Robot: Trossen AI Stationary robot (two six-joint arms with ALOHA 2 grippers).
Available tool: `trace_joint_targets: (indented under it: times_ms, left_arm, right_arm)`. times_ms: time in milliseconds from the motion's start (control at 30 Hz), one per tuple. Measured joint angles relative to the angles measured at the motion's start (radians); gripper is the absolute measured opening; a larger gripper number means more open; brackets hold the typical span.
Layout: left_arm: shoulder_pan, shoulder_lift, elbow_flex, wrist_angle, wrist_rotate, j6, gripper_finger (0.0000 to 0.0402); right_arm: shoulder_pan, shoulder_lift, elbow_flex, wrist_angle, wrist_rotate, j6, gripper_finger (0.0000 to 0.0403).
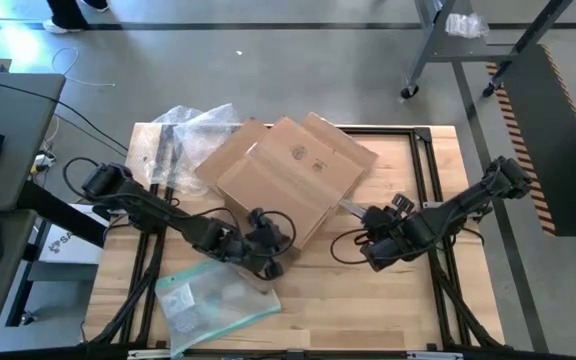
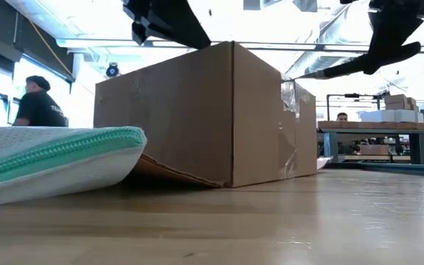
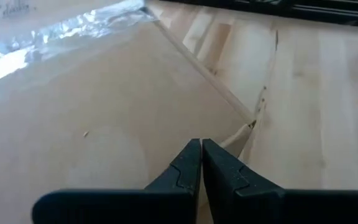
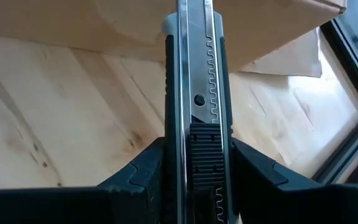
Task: Unpack boxes
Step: Break down cardboard box until it is fully flat
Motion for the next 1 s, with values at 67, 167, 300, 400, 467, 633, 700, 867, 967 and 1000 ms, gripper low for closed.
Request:
trace_joint_targets:
  times_ms: [67,167,300,400,467,633,700,867,967,1000]
  left_arm:
    - [0.003,0.016,0.0,0.02,0.0,0.028,0.0]
    - [0.002,0.028,0.0,0.036,-0.002,0.039,0.0]
    - [0.002,0.029,-0.001,0.035,-0.001,0.047,0.0]
    - [0.002,0.03,-0.002,0.034,0.002,0.056,0.0]
    - [0.002,0.031,-0.002,0.034,0.004,0.056,0.0]
    - [0.003,0.04,-0.002,0.036,-0.008,0.065,0.0]
    - [0.009,0.052,-0.002,0.046,-0.039,0.077,0.0]
    - [0.015,0.084,-0.001,0.068,-0.065,0.079,0.0]
    - [0.015,0.087,-0.001,0.075,-0.065,0.077,0.0]
    - [0.014,0.087,-0.001,0.079,-0.064,0.077,0.0]
  right_arm:
    - [-0.008,0.0,-0.001,0.013,0.0,-0.025,0.0124]
    - [-0.019,0.0,-0.001,0.03,0.006,-0.063,0.0124]
    - [-0.021,0.0,-0.001,0.052,0.004,-0.123,0.0124]
    - [-0.022,0.0,-0.001,0.076,-0.012,-0.16,0.0124]
    - [-0.021,0.0,-0.001,0.089,-0.021,-0.18,0.0124]
    - [-0.019,0.0,0.0,0.162,-0.08,-0.274,0.0124]
    - [-0.011,0.003,0.003,0.247,-0.142,-0.336,0.0124]
    - [-0.016,0.009,0.003,0.393,-0.189,-0.413,0.0124]
    - [-0.008,0.01,0.001,0.344,-0.177,-0.417,0.0124]
    - [-0.002,0.007,0.001,0.329,-0.166,-0.399,0.0124]
